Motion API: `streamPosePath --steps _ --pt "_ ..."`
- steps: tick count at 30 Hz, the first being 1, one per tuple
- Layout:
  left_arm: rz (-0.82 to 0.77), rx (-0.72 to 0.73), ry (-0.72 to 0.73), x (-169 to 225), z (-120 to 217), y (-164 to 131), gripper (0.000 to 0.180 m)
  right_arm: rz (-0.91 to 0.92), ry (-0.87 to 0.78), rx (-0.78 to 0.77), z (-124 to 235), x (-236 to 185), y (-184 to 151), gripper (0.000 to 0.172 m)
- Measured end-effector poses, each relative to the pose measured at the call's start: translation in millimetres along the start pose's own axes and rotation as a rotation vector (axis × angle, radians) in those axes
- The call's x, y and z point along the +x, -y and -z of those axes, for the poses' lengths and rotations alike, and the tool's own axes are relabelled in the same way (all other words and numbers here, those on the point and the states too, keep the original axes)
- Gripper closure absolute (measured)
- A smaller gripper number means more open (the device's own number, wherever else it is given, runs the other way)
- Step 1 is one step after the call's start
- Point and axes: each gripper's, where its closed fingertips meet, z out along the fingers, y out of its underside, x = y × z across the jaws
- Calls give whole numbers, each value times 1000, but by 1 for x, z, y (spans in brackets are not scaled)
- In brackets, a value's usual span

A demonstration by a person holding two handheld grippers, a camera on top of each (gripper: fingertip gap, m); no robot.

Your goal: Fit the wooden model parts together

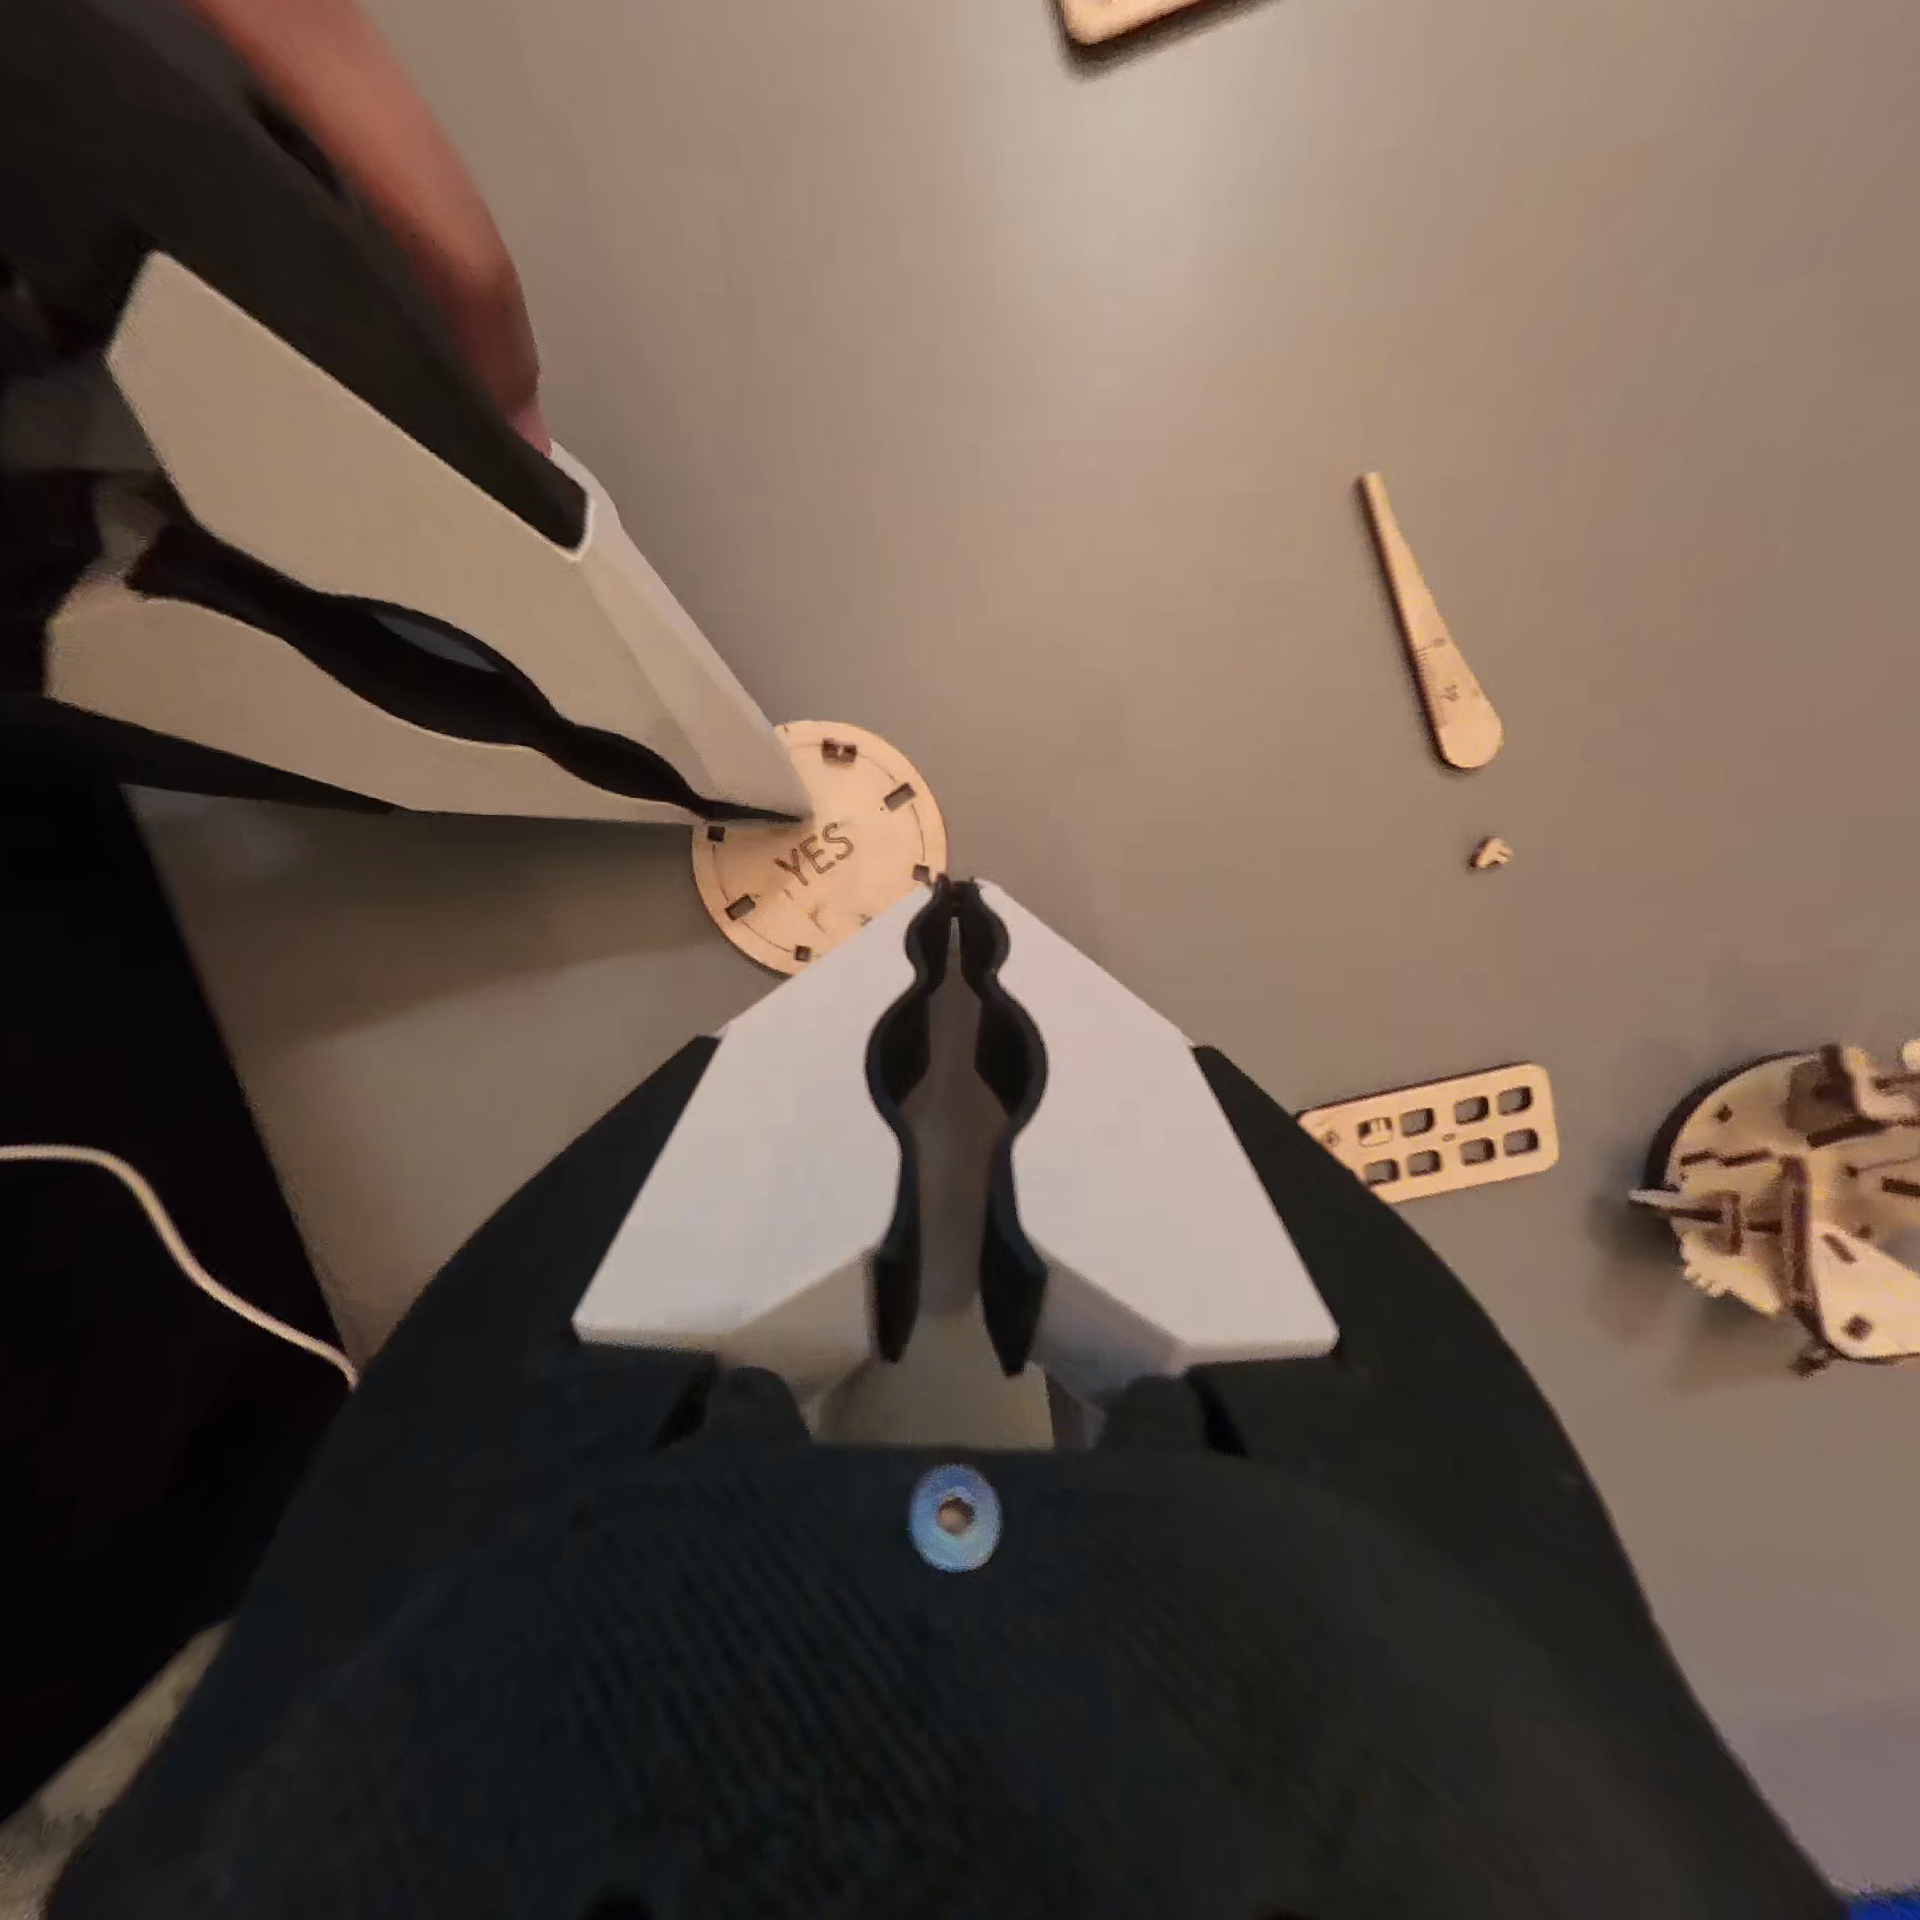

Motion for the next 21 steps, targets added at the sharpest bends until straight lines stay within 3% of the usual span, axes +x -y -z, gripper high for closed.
streamPosePath --steps 14,21 --pt "-19 -20 73 1 -4 3 180 -164 -28 -150 -8 -3 -6 172" --pt "73 -19 -9 1 -4 2 180 -182 -48 -224 -8 -3 -6 172"
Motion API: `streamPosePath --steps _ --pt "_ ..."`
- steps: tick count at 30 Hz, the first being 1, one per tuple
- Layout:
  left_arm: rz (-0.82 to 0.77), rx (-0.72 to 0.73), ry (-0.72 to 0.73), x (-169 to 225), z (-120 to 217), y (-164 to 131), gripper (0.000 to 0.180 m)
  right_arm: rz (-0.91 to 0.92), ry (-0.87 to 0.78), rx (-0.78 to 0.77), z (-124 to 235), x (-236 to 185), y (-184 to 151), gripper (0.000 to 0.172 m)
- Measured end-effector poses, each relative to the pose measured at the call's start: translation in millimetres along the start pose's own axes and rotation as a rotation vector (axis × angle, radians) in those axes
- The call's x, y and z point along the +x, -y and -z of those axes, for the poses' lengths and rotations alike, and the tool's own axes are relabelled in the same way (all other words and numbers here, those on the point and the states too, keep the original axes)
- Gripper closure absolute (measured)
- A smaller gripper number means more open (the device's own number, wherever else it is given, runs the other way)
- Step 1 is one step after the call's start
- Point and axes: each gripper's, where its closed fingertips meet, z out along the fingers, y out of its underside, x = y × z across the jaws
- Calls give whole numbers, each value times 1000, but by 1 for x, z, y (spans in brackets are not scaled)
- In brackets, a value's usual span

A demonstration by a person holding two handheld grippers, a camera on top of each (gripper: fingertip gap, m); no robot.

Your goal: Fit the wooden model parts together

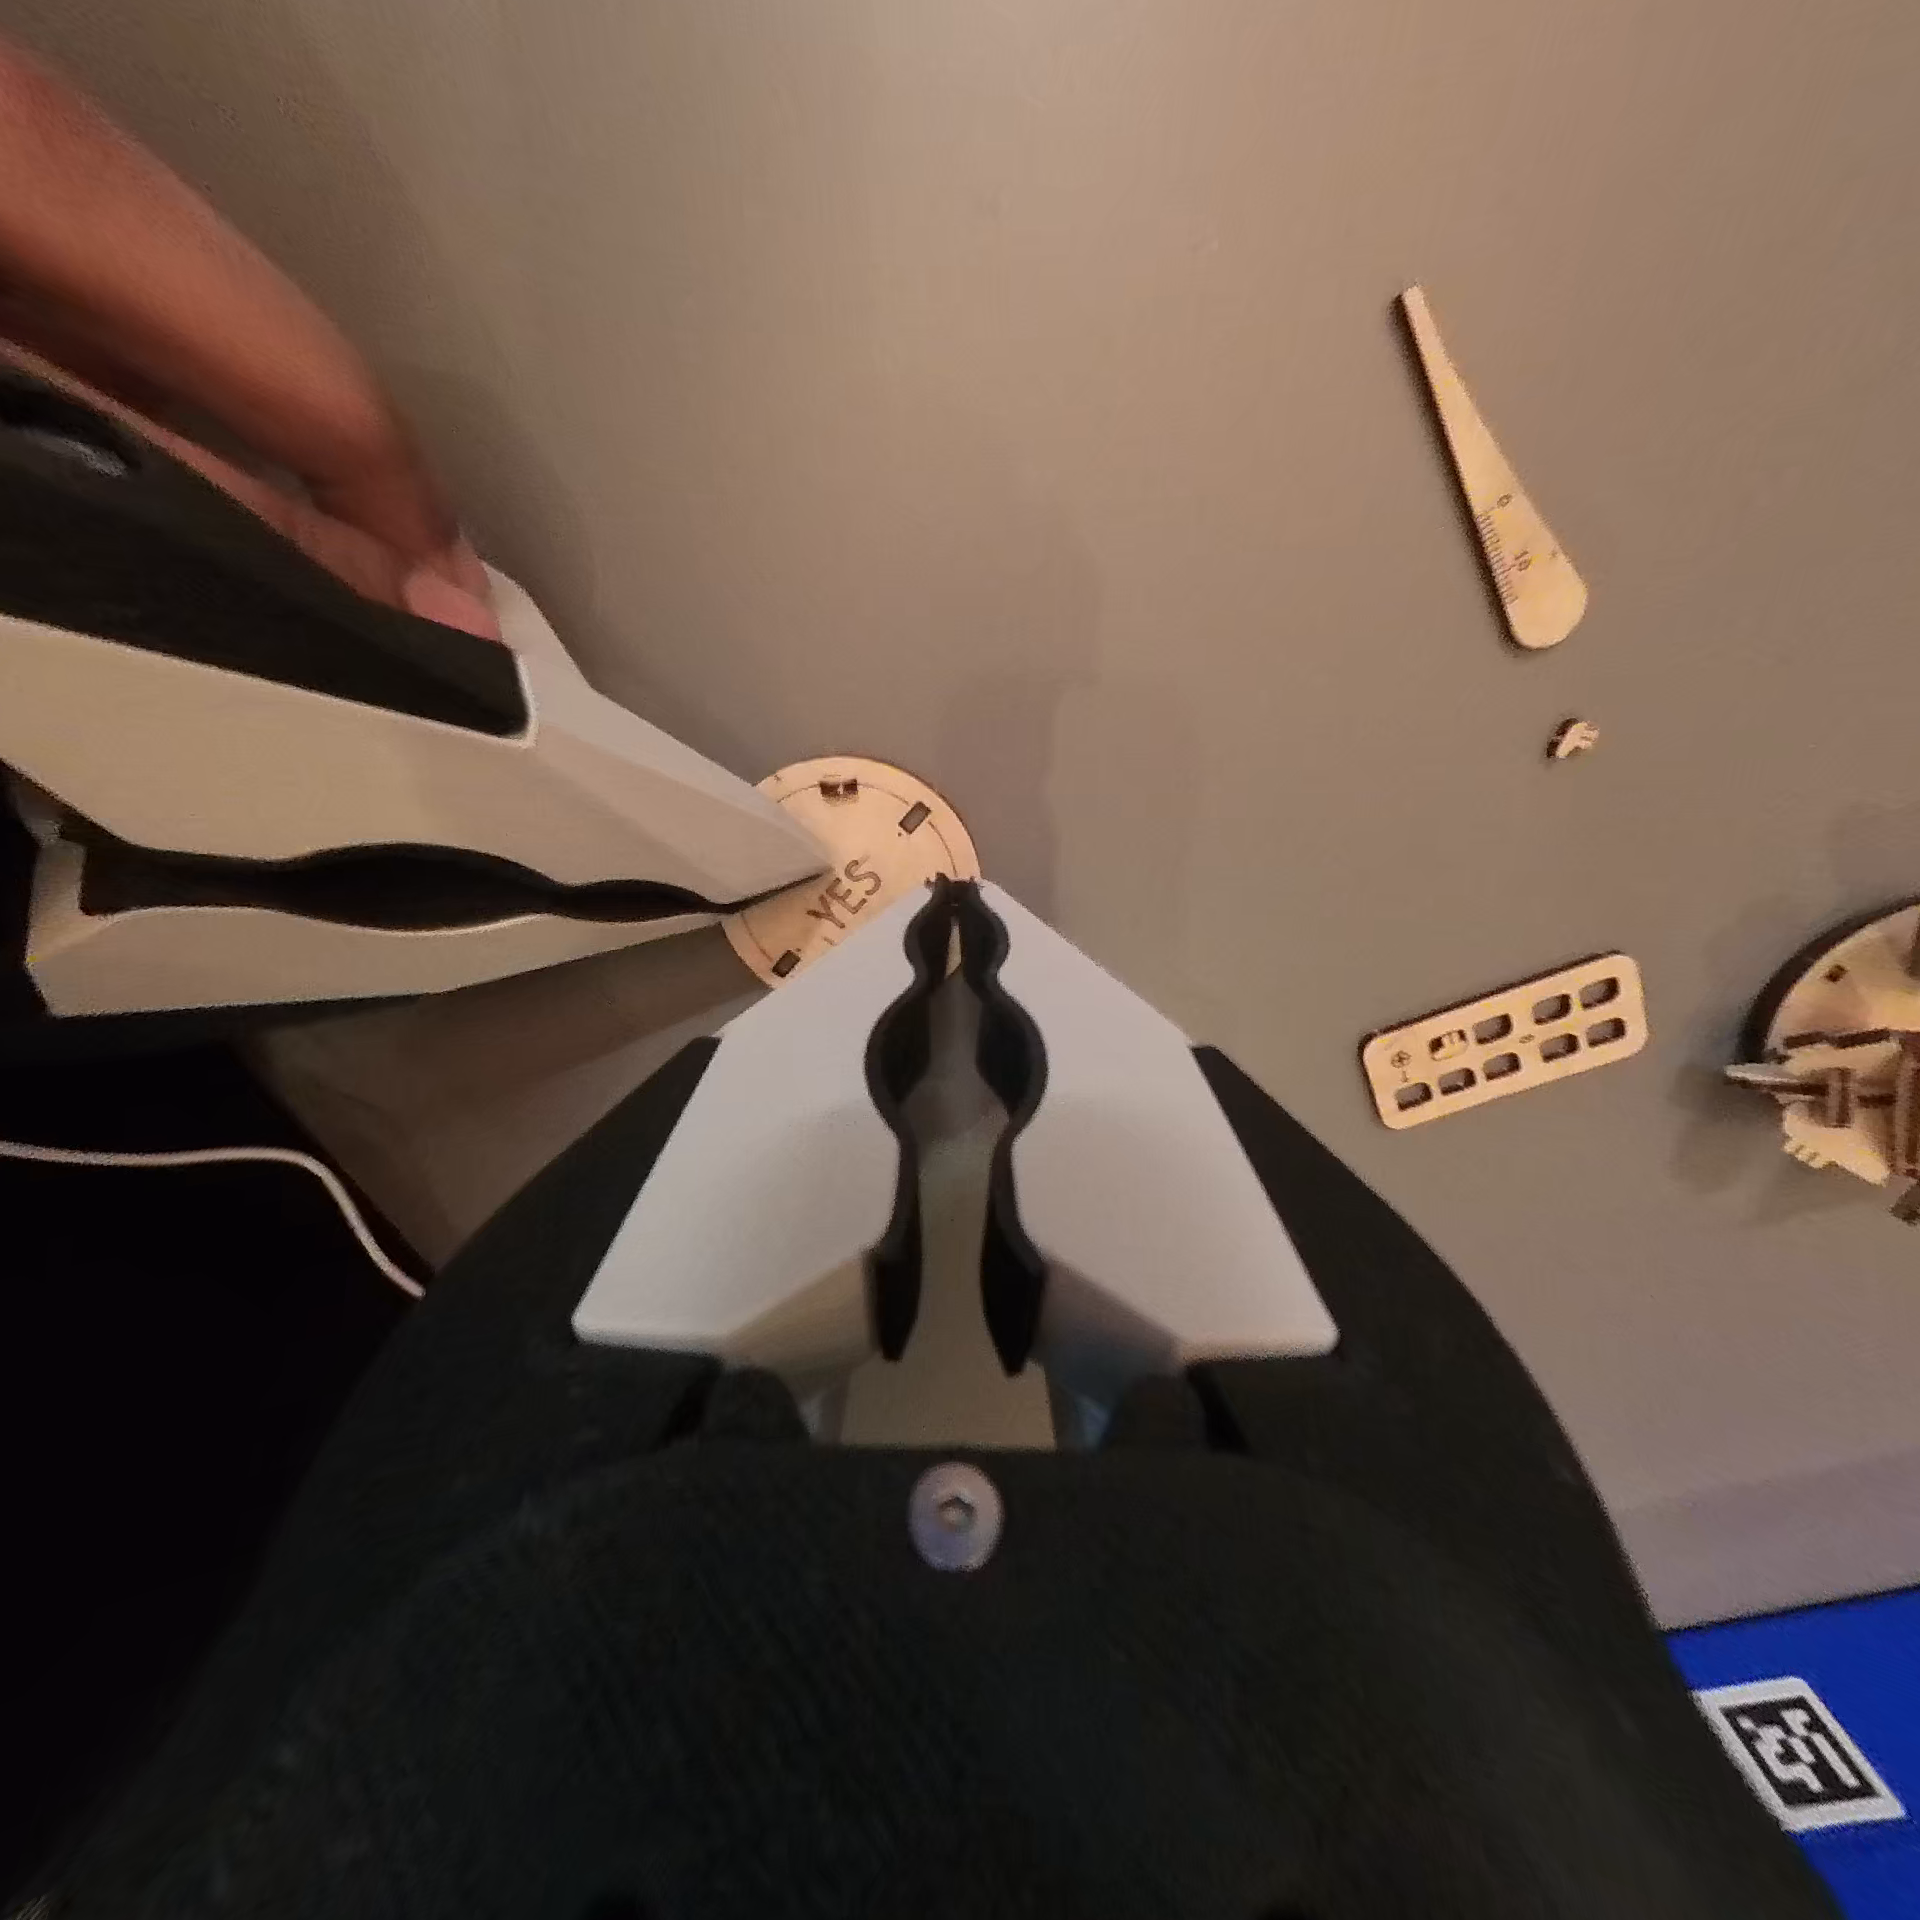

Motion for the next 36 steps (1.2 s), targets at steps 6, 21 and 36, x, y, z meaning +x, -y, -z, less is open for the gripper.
streamPosePath --steps 6,21,36 --pt "23 0 -26 0 0 0 180 -4 21 -60 -1 0 0 172" --pt "24 0 -28 1 0 0 180 23 84 -97 -2 -1 0 172" --pt "9 0 -11 0 0 0 180 132 -40 119 17 2 10 172"
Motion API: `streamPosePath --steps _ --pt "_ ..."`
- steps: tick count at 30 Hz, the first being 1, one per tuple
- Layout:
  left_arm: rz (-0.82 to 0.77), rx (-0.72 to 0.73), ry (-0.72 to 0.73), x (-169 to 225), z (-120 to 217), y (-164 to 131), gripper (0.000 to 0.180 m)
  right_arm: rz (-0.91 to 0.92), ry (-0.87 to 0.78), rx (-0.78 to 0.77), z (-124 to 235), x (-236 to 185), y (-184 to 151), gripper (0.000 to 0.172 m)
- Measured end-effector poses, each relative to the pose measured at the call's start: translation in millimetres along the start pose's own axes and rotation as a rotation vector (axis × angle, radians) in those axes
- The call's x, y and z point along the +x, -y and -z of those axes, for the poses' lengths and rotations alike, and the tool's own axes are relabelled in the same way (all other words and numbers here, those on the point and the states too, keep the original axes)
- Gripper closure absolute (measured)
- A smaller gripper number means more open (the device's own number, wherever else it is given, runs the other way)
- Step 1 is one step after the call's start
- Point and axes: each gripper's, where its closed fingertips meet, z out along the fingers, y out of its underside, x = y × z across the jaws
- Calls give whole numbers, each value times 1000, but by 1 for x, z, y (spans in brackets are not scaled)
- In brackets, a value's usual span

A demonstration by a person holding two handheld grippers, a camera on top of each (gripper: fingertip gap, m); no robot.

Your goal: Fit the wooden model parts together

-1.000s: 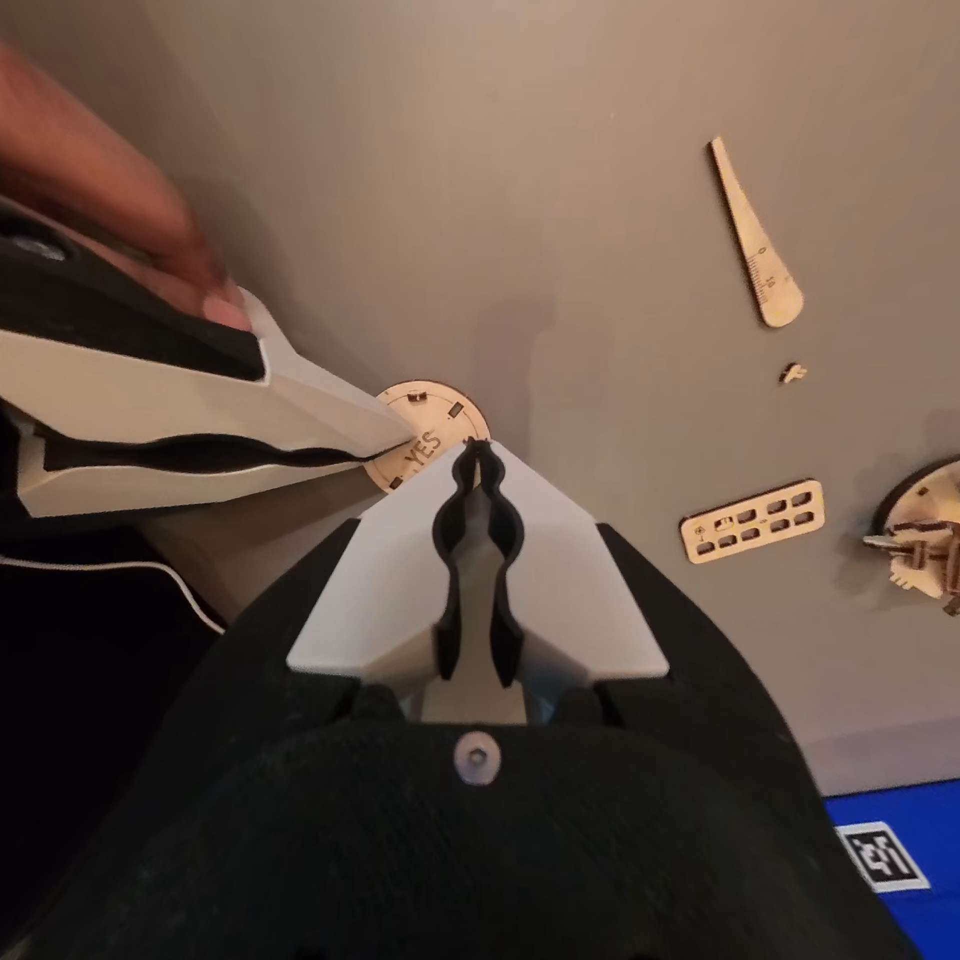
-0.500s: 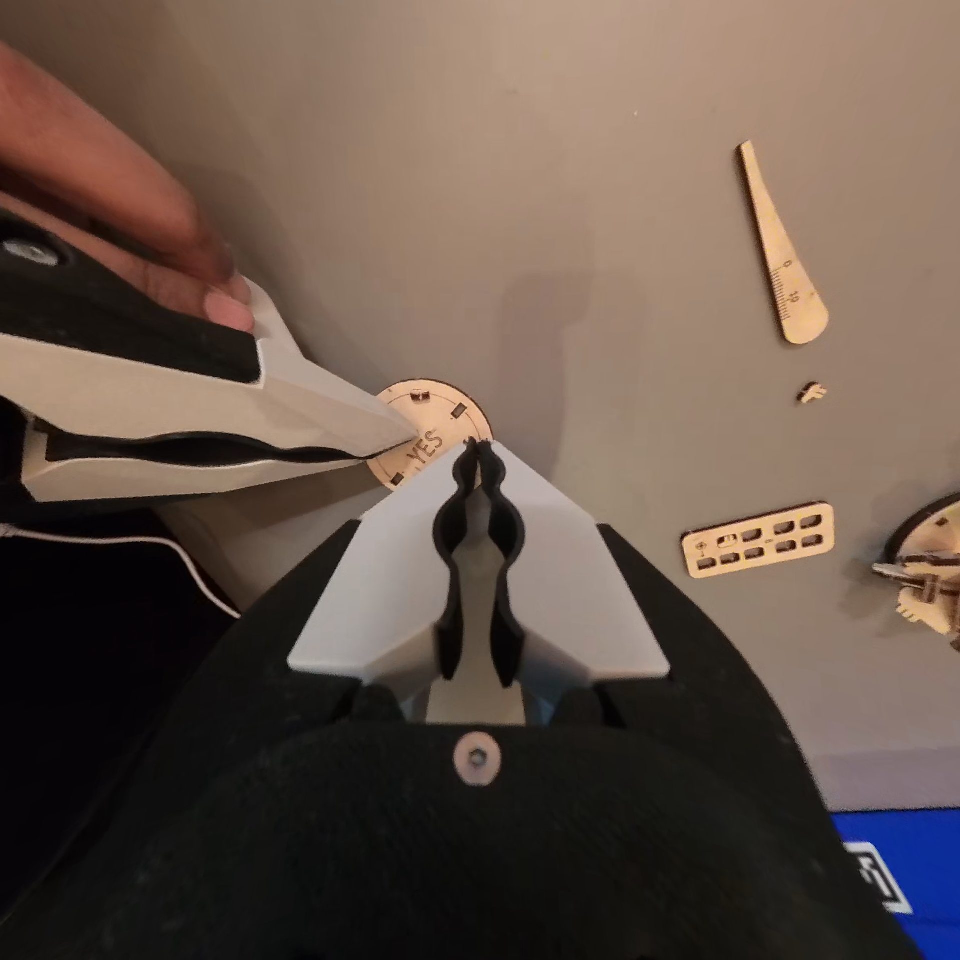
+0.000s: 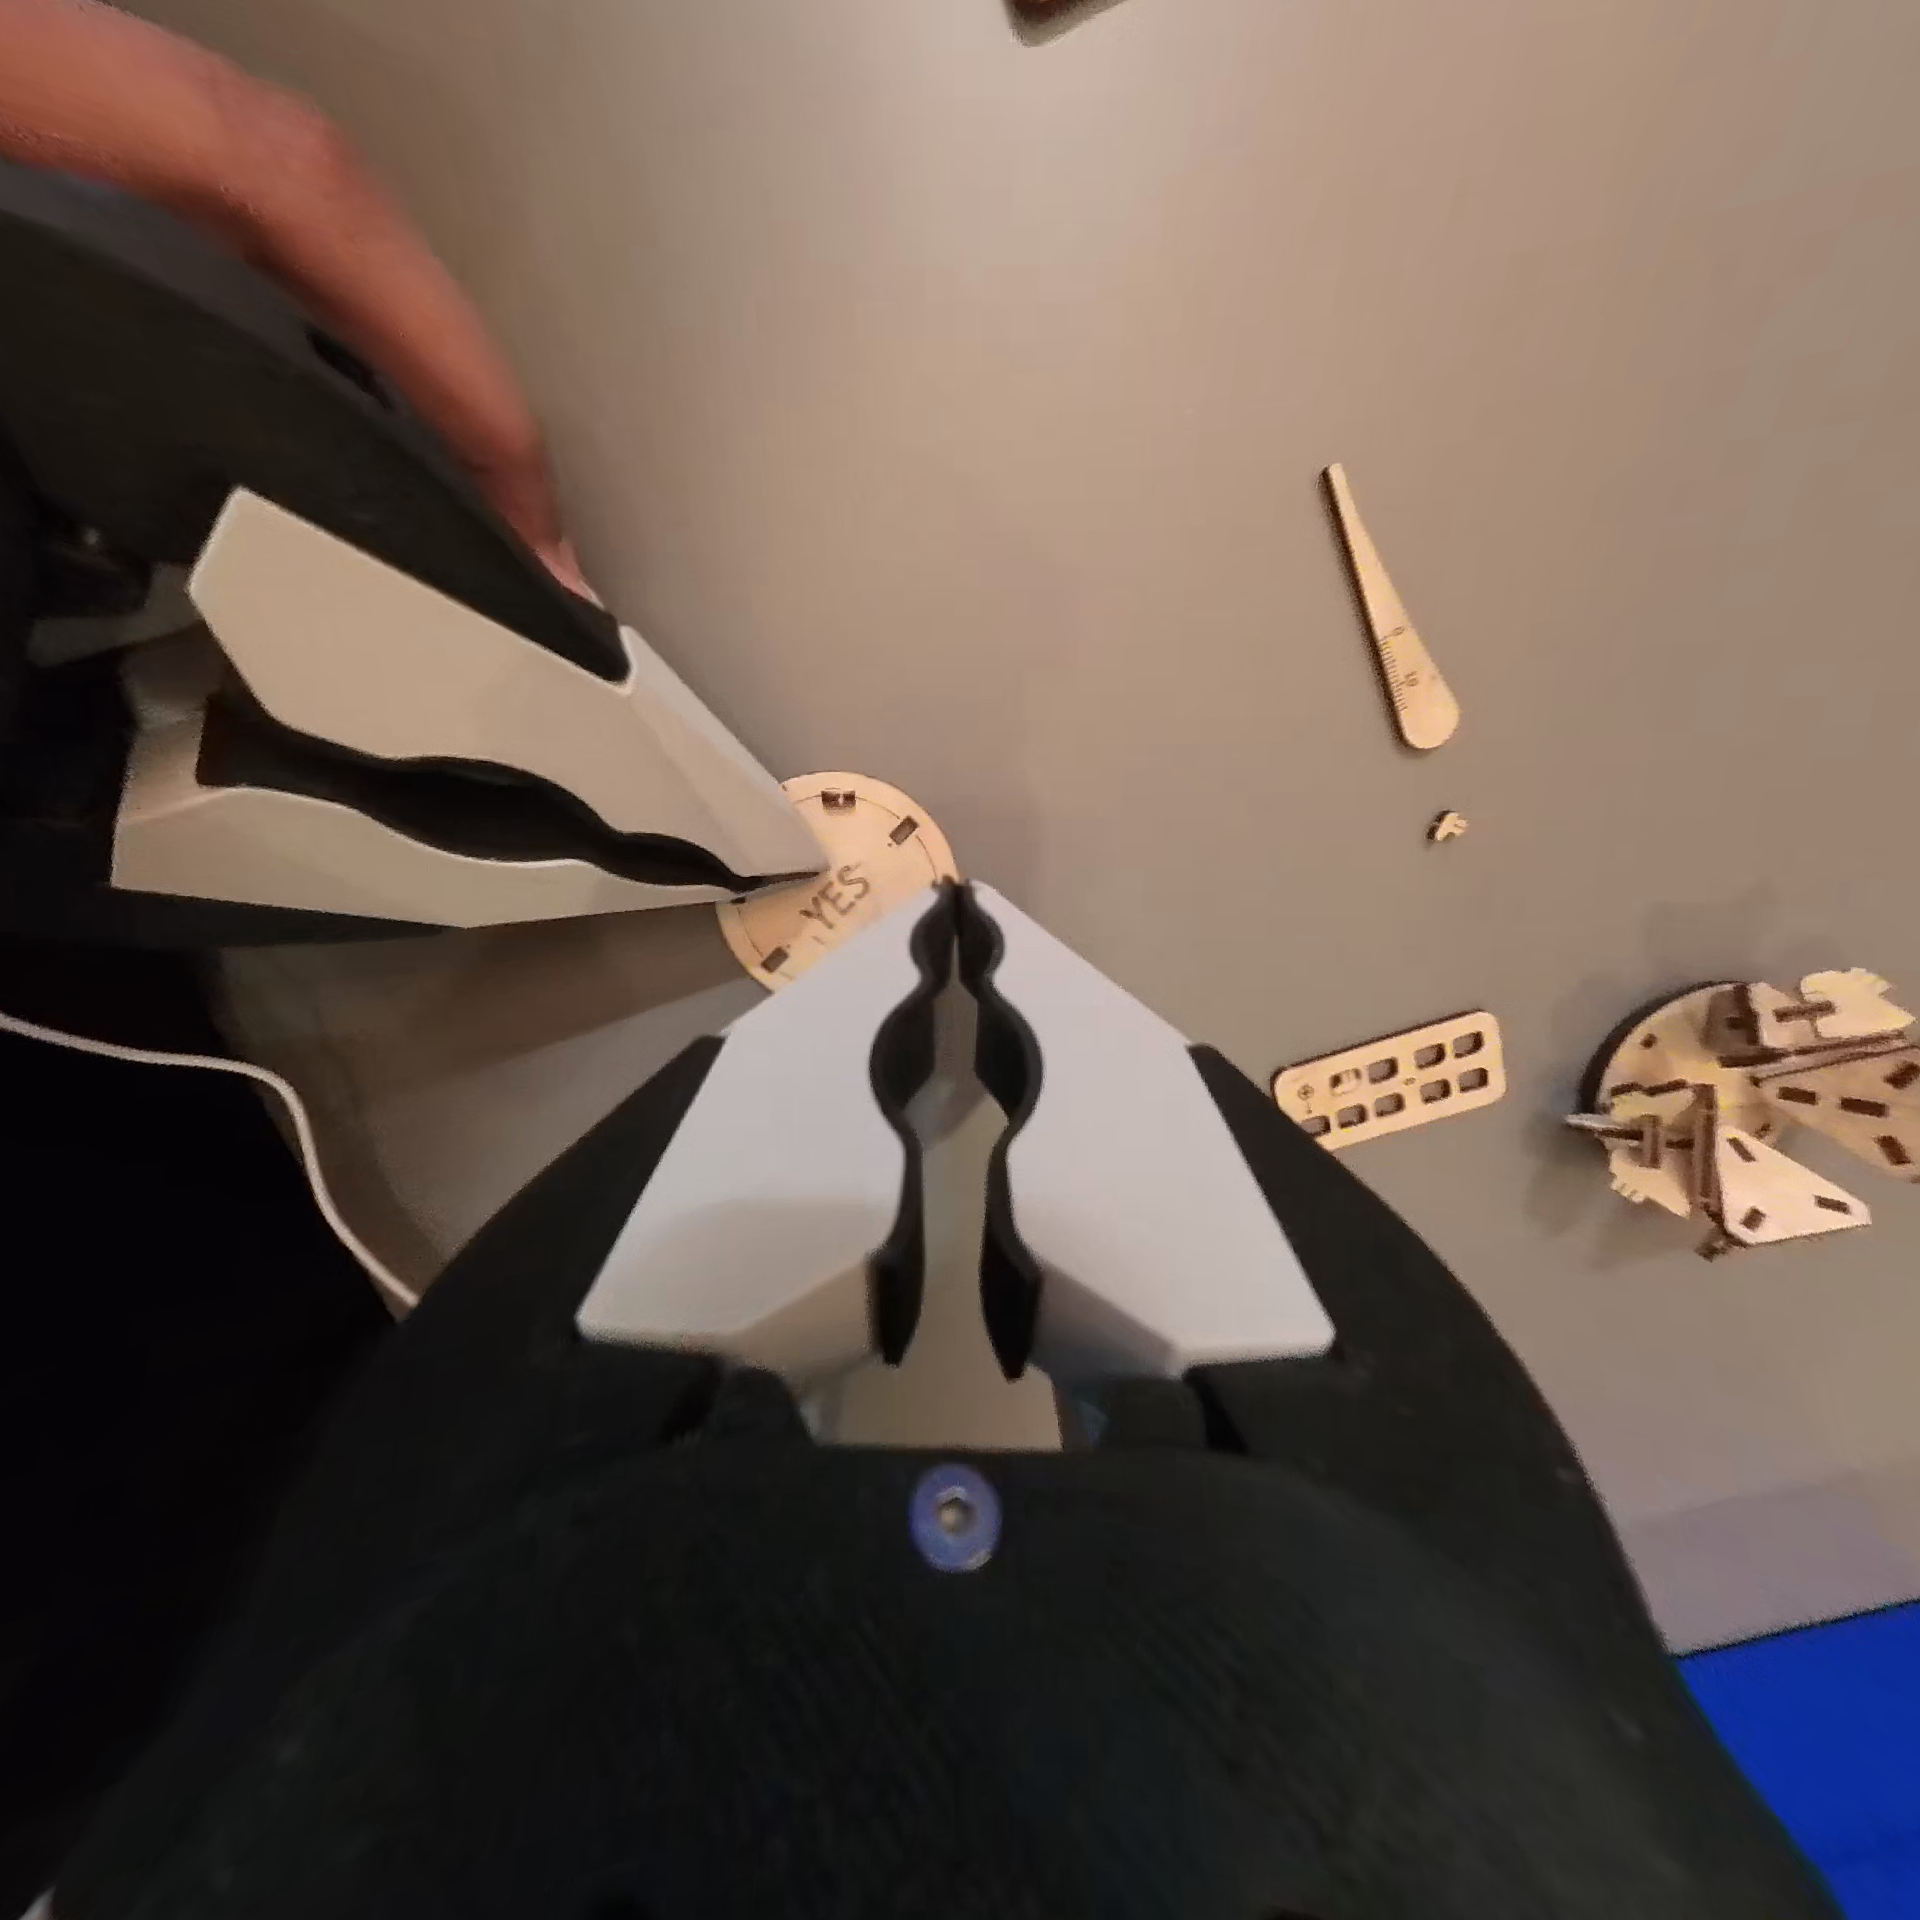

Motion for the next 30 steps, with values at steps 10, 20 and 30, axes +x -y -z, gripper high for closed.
streamPosePath --steps 10,20,30 --pt "5 0 -5 0 0 0 180 -21 19 -26 -10 -3 -4 172" --pt "7 0 -7 0 0 0 180 -31 9 -17 -7 0 0 172" --pt "17 0 -17 0 0 0 180 -53 17 -25 -7 2 -2 172"
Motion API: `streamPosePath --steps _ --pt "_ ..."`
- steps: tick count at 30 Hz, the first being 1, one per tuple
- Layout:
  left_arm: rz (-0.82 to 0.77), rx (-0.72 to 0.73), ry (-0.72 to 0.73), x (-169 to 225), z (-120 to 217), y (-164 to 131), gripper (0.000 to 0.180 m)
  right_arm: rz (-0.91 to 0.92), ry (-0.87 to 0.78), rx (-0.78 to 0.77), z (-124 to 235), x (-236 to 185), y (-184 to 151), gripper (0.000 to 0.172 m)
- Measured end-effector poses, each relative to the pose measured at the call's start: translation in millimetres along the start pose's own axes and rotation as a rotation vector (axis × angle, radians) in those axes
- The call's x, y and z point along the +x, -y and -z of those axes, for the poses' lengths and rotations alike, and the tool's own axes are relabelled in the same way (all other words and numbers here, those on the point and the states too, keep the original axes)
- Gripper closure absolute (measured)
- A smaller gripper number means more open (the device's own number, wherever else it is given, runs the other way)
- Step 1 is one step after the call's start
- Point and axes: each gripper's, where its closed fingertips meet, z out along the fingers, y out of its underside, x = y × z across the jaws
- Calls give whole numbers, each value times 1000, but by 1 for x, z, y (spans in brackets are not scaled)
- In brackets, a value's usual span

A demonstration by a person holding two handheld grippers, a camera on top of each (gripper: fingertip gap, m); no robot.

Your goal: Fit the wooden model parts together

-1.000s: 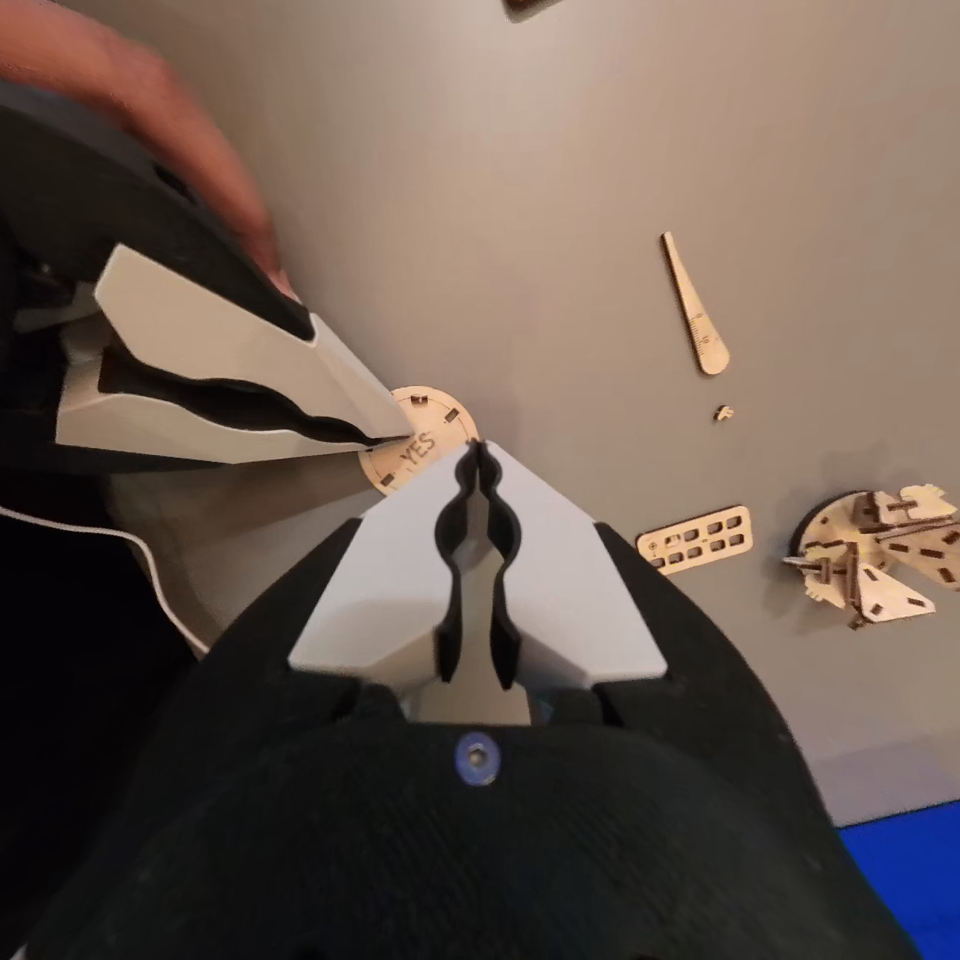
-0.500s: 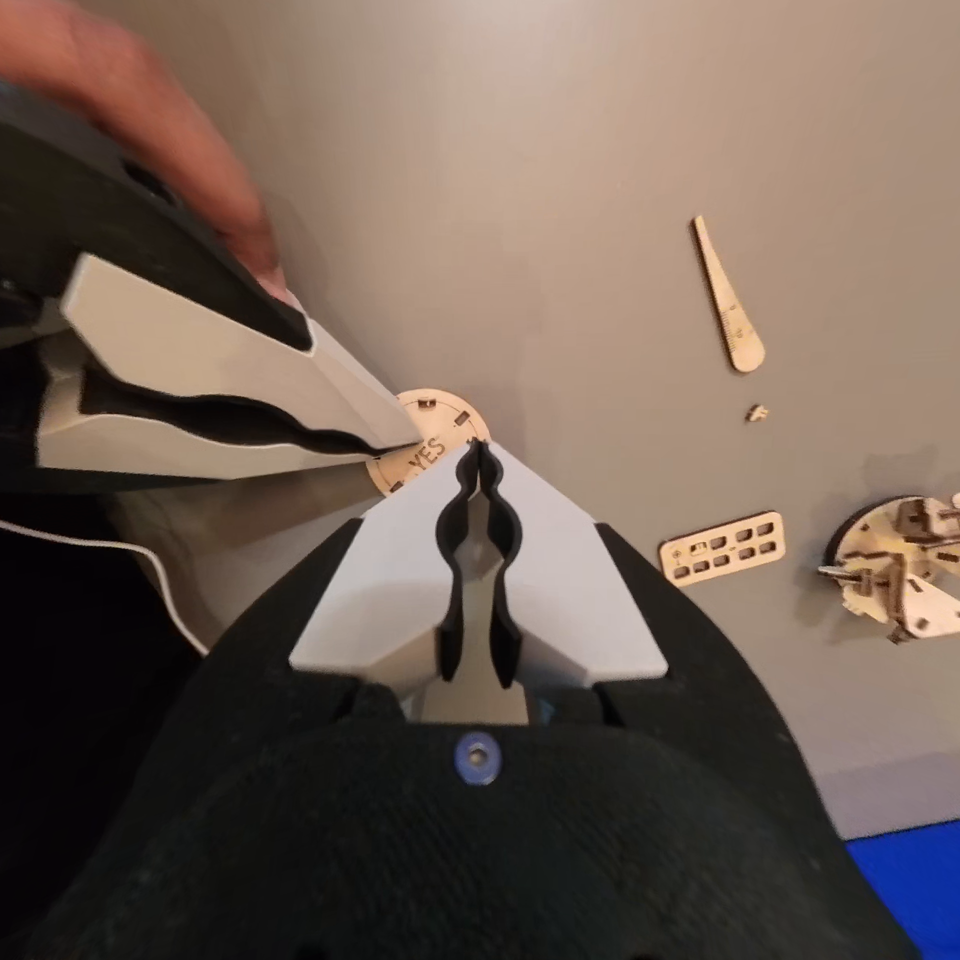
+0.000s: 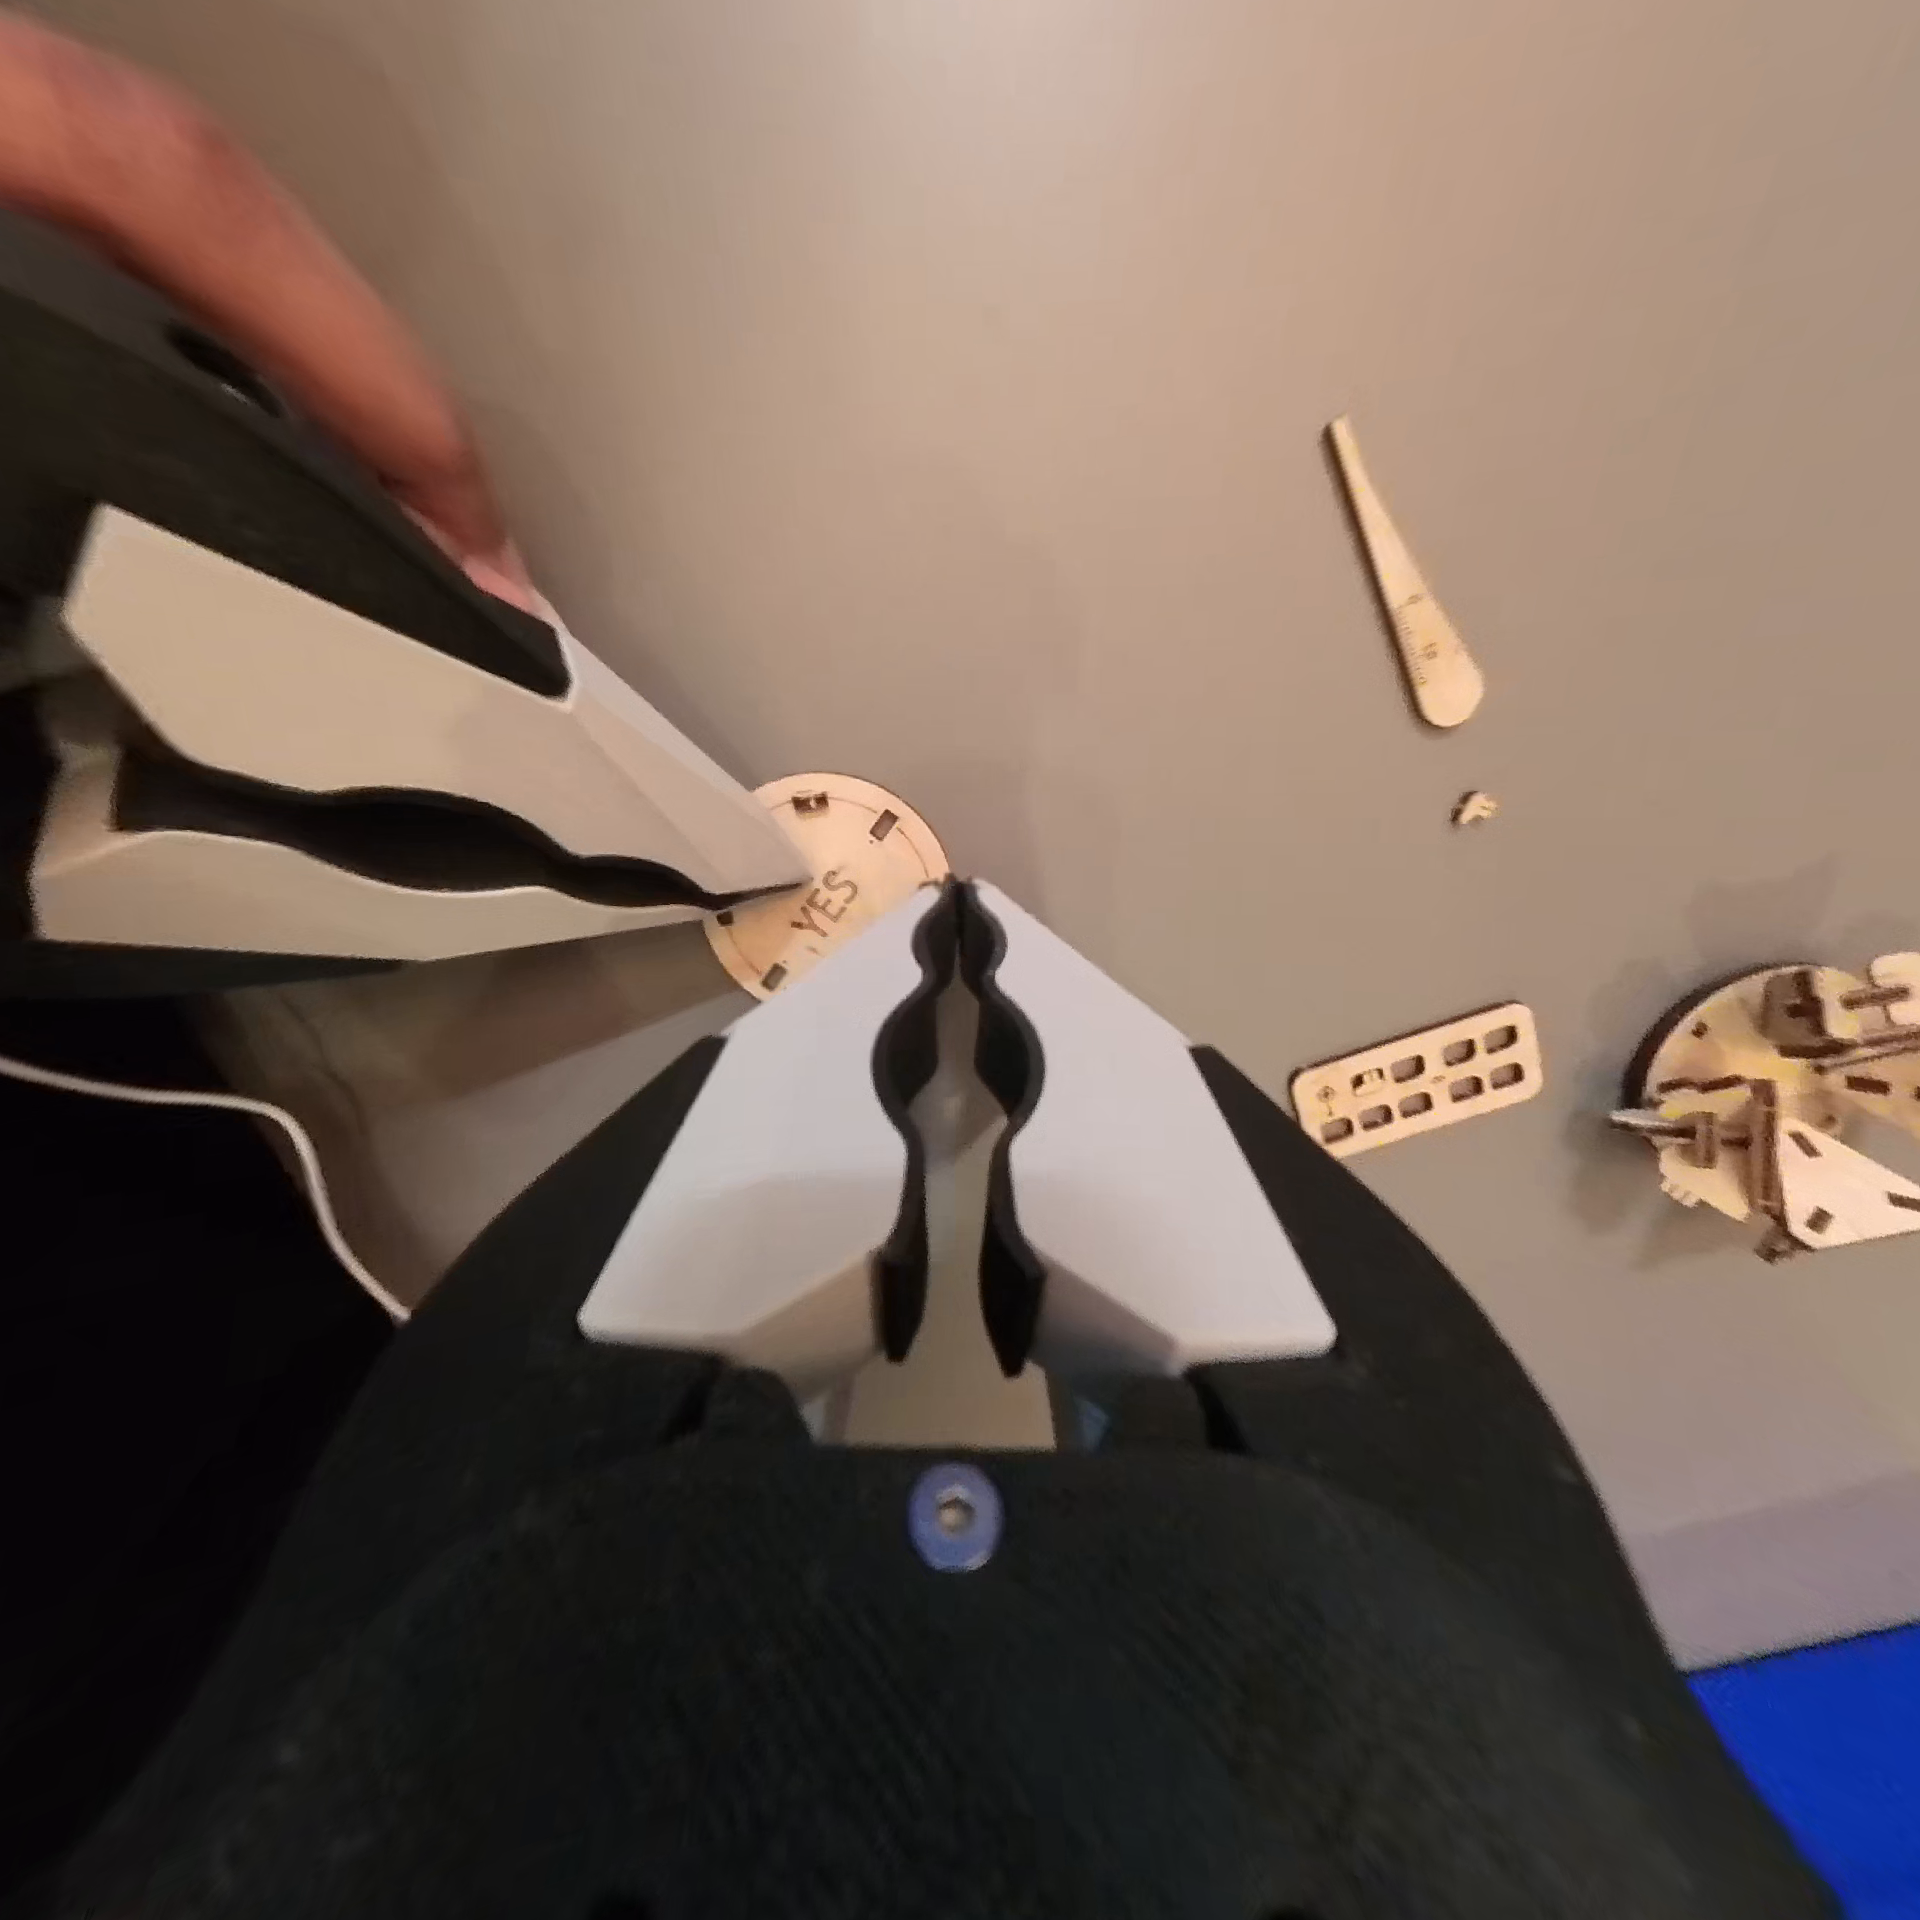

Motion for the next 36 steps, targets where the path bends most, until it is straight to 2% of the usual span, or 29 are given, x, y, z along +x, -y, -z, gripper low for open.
streamPosePath --steps 5,11,14,19,23,28,32,36 --pt "-4 0 3 0 0 0 180 1 14 -31 -8 -3 -4 172" --pt "-5 0 4 0 0 0 180 -15 16 22 3 -3 4 172" --pt "-5 0 5 0 0 0 180 7 22 -24 -9 -6 -4 172" --pt "-2 0 4 0 0 0 180 -6 -6 43 5 -1 6 172" --pt "0 0 2 0 0 0 180 -1 21 -4 -10 -5 -3 172" --pt "0 -1 3 0 0 0 180 -45 20 81 3 0 3 172" --pt "4 -1 -1 0 0 0 180 -23 32 42 -10 -4 1 172" --pt "3 -1 2 0 0 0 180 -44 23 71 -1 2 4 172"
